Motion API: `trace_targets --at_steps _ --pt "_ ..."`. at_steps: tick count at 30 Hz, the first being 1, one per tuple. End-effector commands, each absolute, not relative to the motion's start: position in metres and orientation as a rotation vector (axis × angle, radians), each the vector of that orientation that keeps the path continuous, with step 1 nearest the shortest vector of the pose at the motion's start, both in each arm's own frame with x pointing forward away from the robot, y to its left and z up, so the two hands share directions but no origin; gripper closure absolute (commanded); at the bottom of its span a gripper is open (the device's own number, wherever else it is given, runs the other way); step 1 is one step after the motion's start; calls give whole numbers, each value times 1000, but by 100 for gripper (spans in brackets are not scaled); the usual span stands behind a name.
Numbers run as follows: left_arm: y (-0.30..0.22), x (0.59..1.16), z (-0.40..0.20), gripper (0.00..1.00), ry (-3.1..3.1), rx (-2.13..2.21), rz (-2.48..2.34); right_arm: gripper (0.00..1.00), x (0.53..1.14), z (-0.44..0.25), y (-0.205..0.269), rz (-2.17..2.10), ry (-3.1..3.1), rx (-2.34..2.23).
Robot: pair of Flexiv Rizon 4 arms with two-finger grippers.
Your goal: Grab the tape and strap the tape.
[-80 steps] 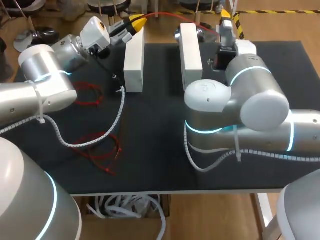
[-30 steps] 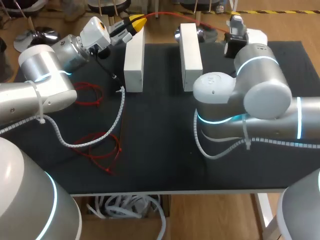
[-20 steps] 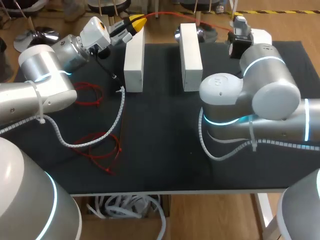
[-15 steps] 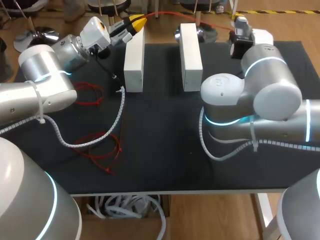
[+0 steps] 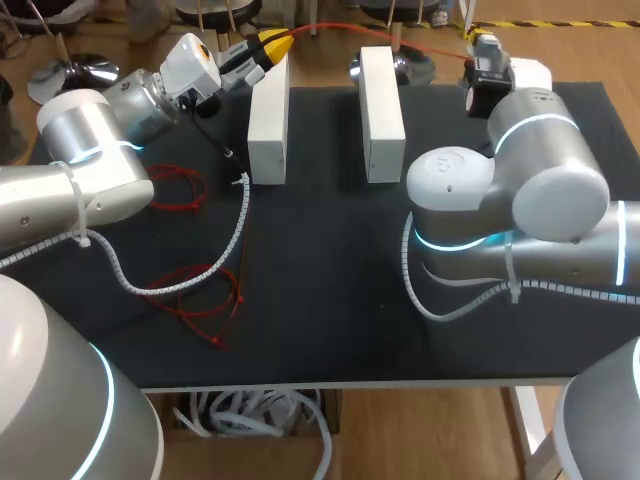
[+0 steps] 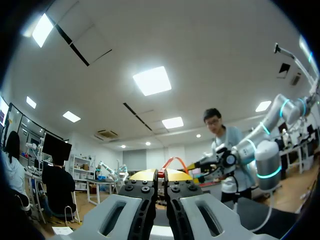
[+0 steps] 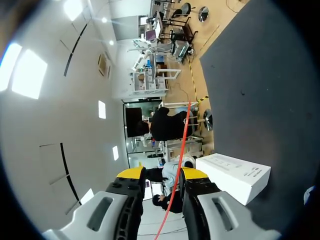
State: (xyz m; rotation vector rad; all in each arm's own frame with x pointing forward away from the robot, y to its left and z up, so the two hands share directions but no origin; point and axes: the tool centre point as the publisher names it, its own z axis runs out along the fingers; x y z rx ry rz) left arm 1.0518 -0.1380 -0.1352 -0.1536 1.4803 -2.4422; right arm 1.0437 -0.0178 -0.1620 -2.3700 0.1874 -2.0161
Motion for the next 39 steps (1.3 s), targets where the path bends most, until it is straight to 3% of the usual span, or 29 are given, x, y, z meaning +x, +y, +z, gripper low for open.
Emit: trace_targets --at_steps 1,31,33,34,35,39 --pt "-139 1052 -136 100 1475 -153 -2443 71 1042 -159 -21 -2004 174 -2374" --pt "-139 1052 -136 100 1475 -153 -2443 81 1035 -161 -19 -2003 159 -2386" --pt "-139 1052 -136 100 1475 -153 -2443 86 1035 -162 -19 -2004 159 -2388" --pt "-139 1052 -136 100 1475 -153 -2443 97 1034 -162 -19 -2005 158 -2389" --pt "-139 1052 -136 100 1475 -153 -2443 100 1034 -163 -19 -2007 157 -2389" --pt "-139 1052 -136 100 1475 -153 -2443 100 1033 -164 -19 -2006 146 -2404"
